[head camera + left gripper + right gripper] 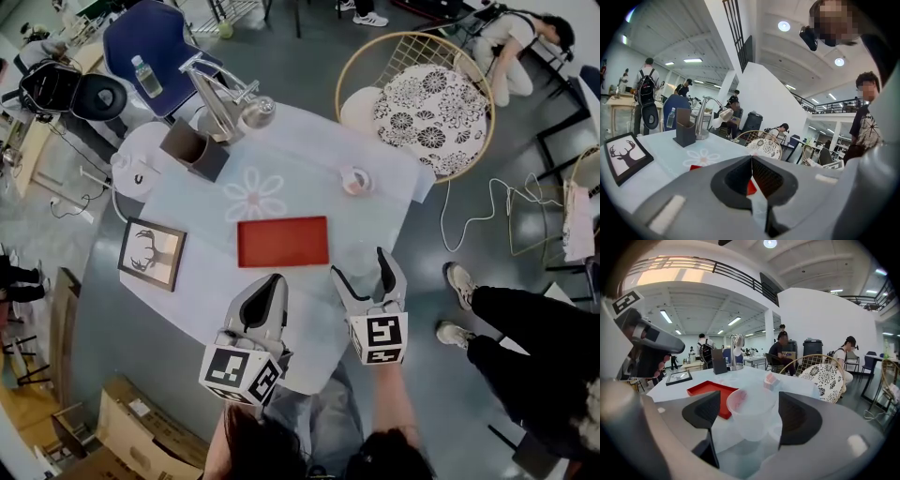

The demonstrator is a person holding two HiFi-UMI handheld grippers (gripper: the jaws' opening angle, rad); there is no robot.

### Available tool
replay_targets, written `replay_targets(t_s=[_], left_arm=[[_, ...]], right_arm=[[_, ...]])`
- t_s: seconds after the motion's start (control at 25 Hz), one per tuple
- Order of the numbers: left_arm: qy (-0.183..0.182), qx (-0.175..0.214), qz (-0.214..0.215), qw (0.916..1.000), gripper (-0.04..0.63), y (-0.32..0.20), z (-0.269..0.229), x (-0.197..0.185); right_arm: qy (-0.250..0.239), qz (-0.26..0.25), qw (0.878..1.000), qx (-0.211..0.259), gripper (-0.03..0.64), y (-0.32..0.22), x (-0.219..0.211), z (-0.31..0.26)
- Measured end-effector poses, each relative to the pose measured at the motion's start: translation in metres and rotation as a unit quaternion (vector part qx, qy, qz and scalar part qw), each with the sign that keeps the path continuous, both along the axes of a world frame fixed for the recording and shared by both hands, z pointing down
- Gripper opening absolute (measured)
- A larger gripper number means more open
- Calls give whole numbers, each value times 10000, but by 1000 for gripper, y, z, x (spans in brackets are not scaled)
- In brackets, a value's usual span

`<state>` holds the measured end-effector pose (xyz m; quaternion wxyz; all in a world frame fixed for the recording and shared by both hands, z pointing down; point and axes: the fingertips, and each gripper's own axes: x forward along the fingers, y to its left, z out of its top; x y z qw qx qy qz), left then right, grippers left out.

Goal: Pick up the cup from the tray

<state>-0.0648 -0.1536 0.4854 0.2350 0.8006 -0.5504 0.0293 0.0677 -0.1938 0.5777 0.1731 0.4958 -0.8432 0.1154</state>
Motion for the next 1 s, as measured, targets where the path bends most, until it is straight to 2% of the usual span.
replay_targets(t_s=[0.16,0.68,0.8,1.0], left_arm=[[-11,-37,-51,10000,0,2,-6,-1],[-26,358,6,9994,0,23,-52,-2],[24,463,62,9989,0,31,-66,1],[-205,648,232,9974,0,47,-87,8]], right_arm=[[-14,76,9999,97,396,0,3,-13],[-220,85,9990,381,397,26,1,-75],[-93,66,9988,474,397,34,0,-93],[-271,136,9981,539,397,50,-3,-124]])
